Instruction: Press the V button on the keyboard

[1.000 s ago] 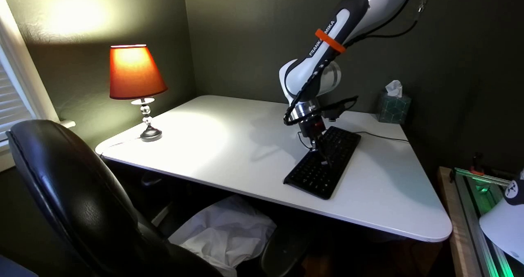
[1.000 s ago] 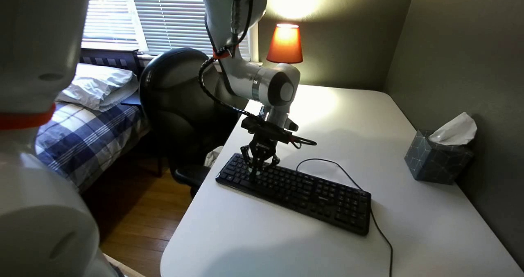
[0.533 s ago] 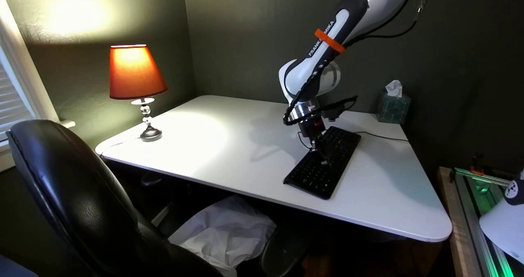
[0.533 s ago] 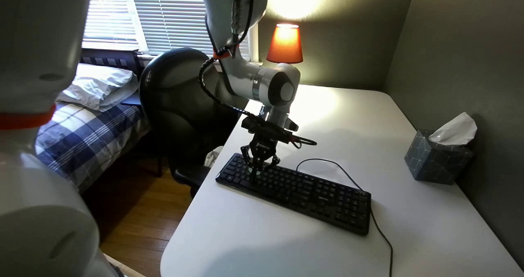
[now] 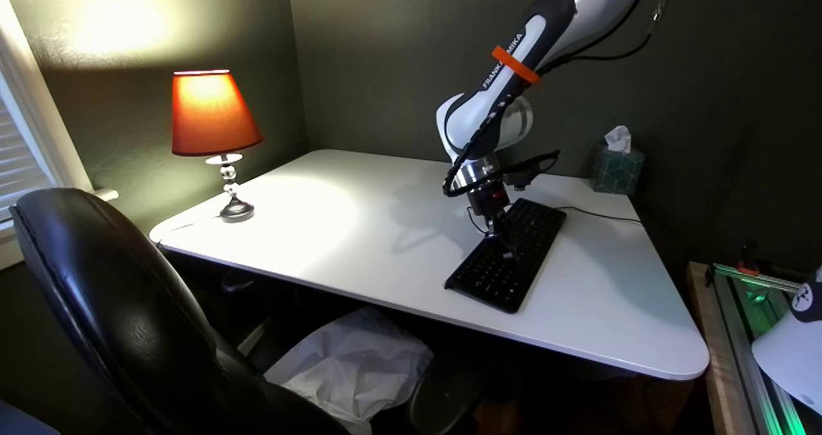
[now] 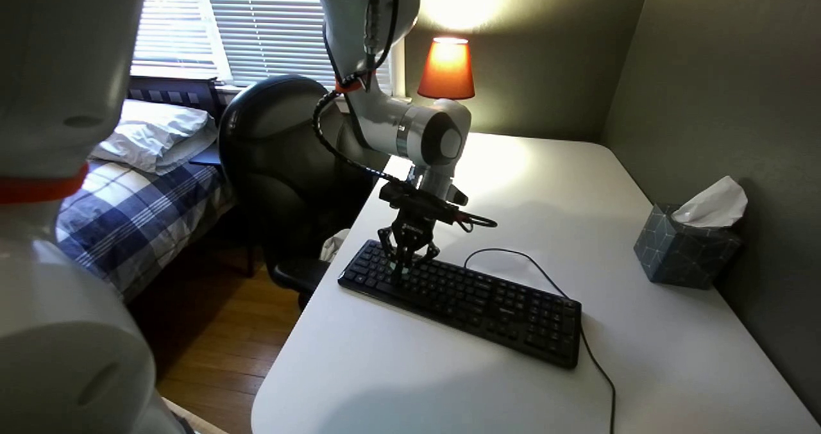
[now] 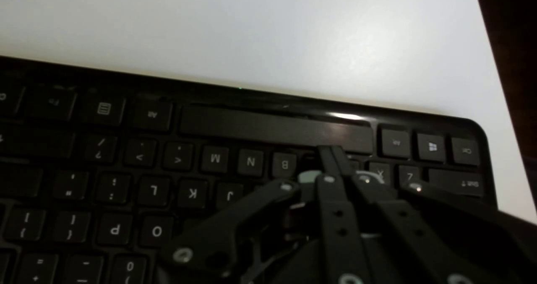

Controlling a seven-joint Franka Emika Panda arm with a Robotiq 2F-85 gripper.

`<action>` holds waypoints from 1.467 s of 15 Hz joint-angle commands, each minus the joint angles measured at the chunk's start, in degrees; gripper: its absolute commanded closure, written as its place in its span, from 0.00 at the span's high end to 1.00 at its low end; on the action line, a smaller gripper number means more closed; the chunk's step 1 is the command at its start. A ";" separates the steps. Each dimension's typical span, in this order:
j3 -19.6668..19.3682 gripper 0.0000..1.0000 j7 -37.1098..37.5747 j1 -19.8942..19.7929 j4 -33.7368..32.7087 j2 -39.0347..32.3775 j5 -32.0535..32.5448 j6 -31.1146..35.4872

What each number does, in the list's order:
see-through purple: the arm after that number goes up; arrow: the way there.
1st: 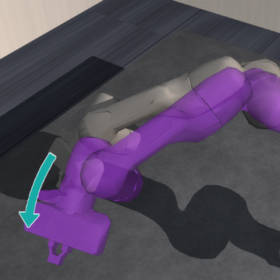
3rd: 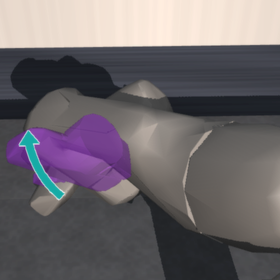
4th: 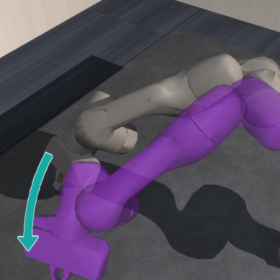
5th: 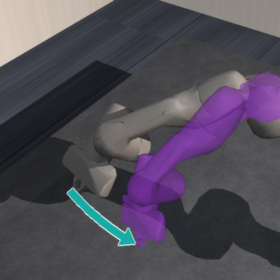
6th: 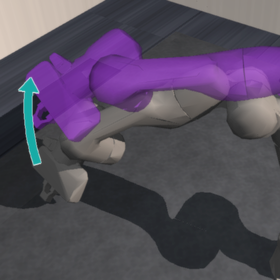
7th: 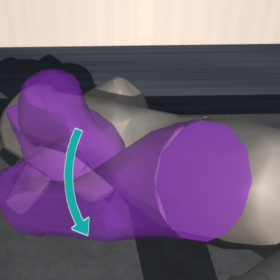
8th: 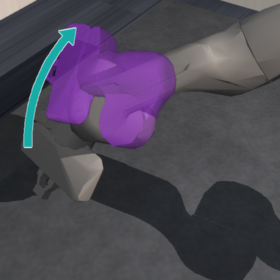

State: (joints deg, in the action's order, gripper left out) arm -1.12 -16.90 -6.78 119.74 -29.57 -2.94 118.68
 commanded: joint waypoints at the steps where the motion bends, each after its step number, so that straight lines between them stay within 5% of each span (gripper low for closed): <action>1: 0.41 0.00 0.49 -0.57 -2.11 -2.05 -0.40 -1.49; 21: 0.37 0.00 0.66 0.16 0.82 1.98 0.64 0.05; 22: 0.43 0.08 0.62 0.09 1.15 2.45 0.35 0.38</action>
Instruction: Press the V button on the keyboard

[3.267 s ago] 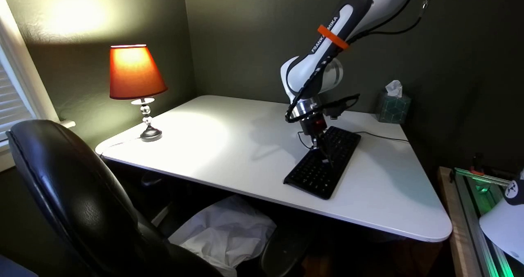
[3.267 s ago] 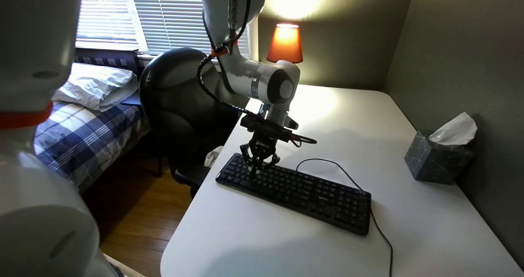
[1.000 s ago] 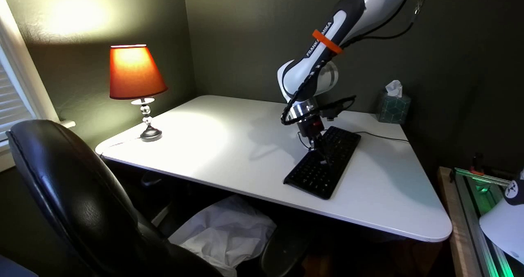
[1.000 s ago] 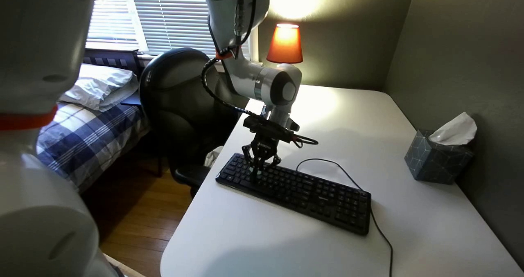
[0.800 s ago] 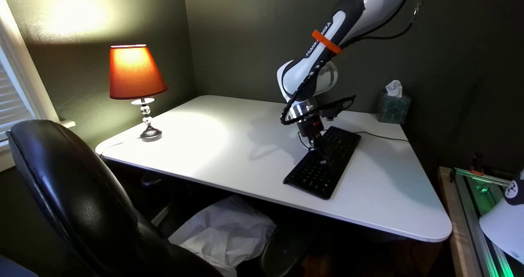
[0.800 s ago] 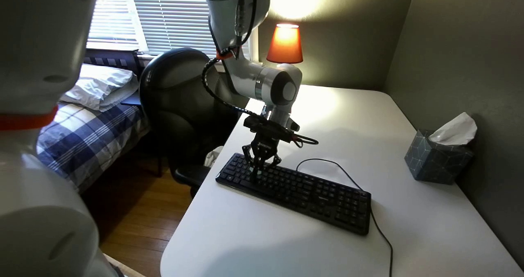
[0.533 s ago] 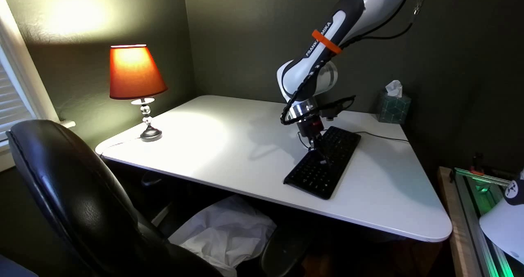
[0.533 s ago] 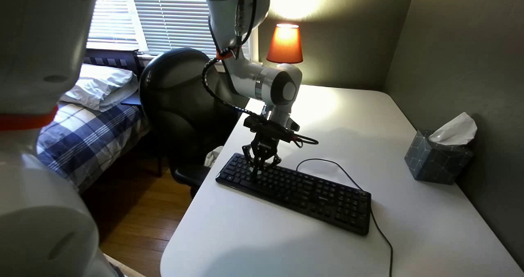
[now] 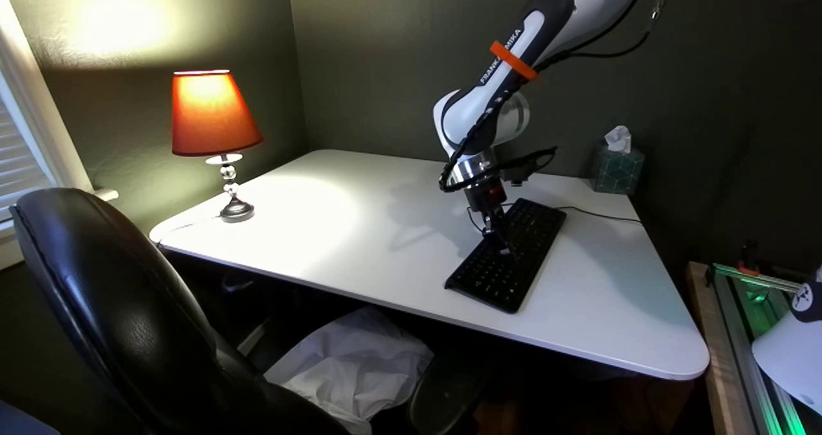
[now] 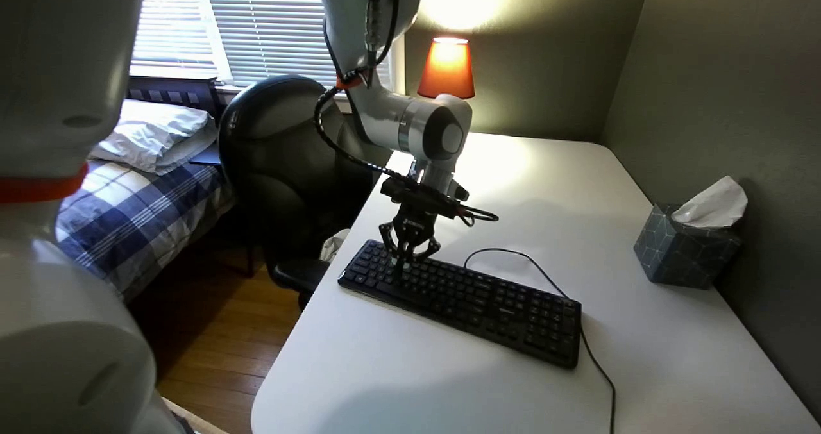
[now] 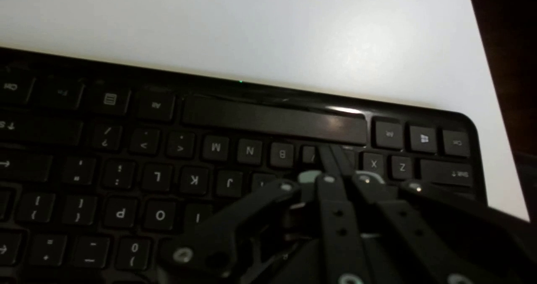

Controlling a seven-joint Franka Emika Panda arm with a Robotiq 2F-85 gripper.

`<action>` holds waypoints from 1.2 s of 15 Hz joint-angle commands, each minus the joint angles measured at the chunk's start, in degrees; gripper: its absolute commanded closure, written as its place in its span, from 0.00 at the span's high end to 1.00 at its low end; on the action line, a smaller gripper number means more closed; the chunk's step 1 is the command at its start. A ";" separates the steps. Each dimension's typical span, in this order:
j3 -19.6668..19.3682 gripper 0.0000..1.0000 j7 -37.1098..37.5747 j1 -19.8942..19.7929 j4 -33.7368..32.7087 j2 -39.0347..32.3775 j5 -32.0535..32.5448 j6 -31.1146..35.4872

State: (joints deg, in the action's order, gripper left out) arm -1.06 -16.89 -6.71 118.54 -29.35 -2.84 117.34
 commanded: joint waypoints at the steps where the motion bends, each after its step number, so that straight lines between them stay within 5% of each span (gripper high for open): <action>1: 0.42 0.27 0.53 -0.06 2.80 2.81 0.04 2.09; 11: 0.30 0.99 1.69 0.50 8.56 9.76 -0.16 6.19; 18: -0.23 1.00 6.21 2.12 13.14 15.90 1.30 7.82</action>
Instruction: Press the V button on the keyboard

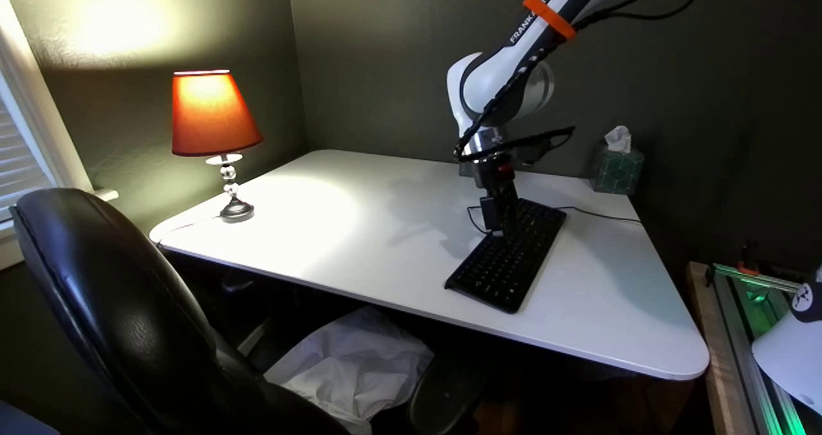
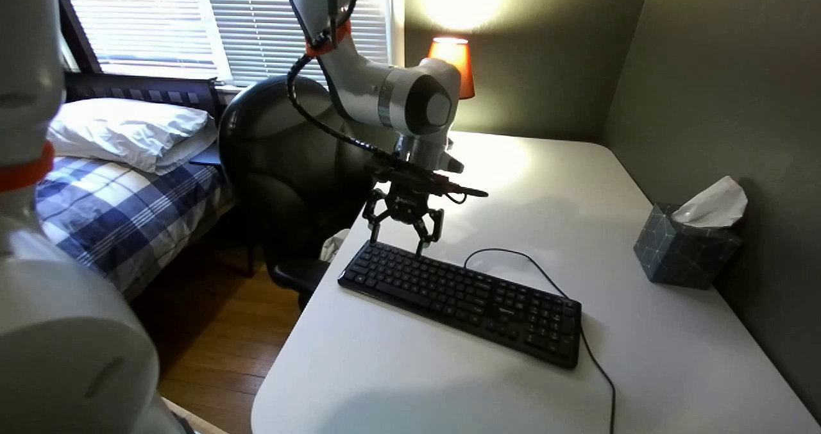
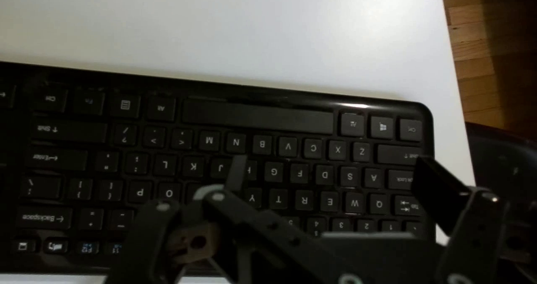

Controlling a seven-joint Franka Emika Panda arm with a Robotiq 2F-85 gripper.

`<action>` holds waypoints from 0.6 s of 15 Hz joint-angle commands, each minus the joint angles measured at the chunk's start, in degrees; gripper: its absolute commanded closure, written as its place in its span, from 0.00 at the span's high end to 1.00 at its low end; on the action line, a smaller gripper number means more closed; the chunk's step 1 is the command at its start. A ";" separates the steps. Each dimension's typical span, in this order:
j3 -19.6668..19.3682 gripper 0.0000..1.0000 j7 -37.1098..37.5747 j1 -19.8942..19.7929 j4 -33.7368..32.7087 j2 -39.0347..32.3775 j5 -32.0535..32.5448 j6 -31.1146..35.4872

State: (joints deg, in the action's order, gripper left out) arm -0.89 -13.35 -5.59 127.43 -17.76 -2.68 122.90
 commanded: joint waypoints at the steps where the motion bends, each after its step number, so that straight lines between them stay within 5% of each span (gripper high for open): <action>1: -0.44 1.00 3.17 1.12 5.04 5.35 1.16 2.54; 9: -0.68 1.00 7.25 1.75 10.92 14.90 3.08 4.60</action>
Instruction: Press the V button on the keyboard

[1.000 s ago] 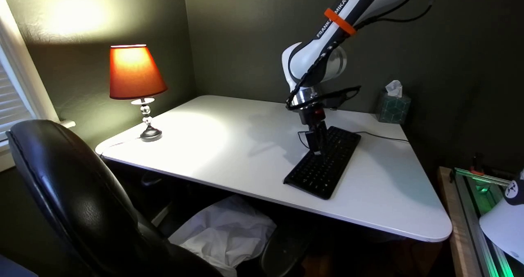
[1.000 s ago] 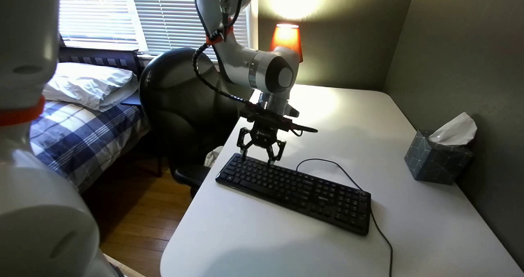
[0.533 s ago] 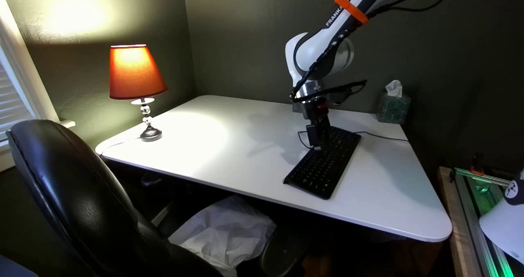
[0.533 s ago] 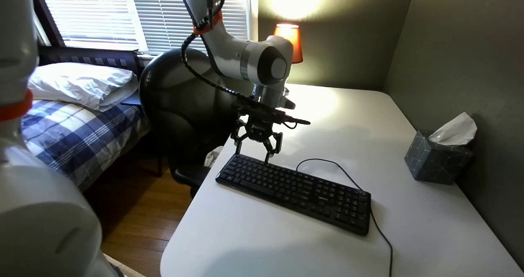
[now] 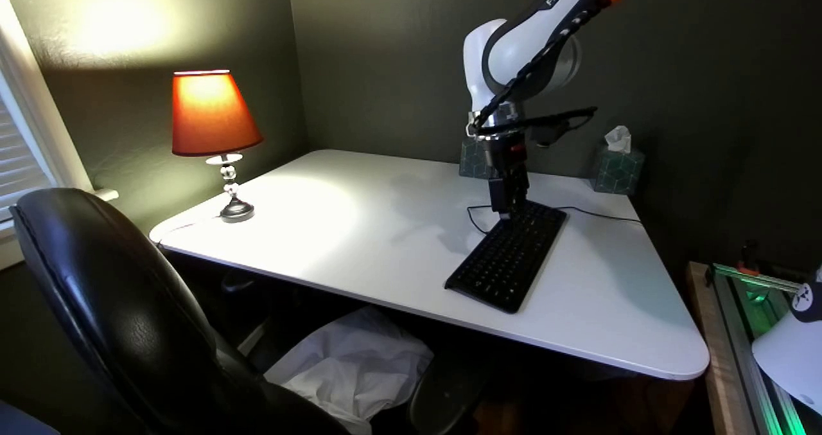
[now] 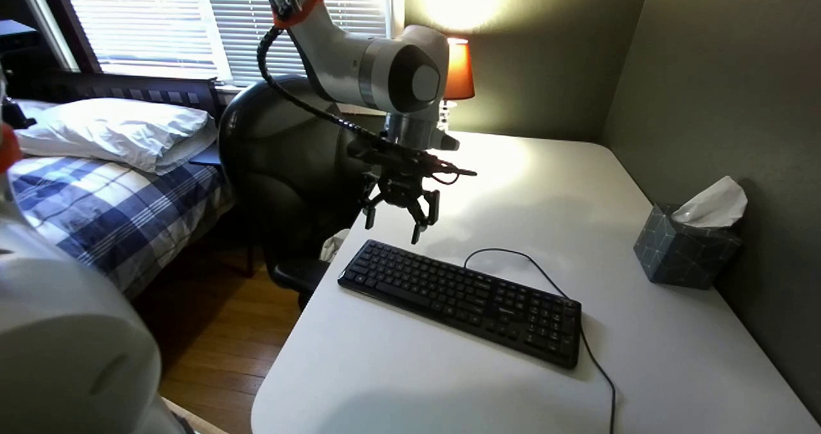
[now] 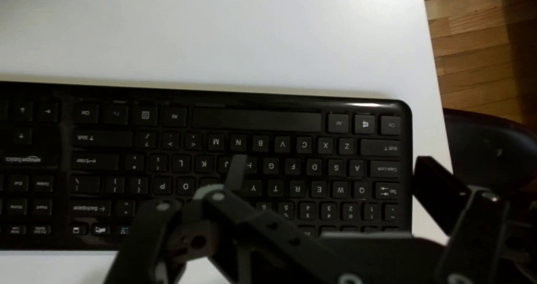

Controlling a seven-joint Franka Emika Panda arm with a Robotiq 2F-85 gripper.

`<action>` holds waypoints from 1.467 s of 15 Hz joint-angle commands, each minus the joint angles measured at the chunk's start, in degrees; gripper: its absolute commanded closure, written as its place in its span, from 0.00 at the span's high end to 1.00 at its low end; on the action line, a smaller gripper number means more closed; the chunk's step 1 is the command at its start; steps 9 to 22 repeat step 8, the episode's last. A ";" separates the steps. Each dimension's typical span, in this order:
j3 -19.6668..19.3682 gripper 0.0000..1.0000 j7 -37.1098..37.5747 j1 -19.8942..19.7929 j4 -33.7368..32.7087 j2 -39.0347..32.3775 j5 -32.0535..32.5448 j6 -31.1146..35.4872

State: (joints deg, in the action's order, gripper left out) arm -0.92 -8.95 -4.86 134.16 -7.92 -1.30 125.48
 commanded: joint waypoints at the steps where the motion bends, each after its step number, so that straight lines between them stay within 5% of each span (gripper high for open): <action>1: -0.72 1.00 3.21 0.93 4.71 6.44 1.77 2.02; 2: -0.60 1.00 1.15 0.67 1.15 2.33 0.52 0.20; 22: -0.68 1.00 1.17 0.68 1.14 2.59 0.53 0.18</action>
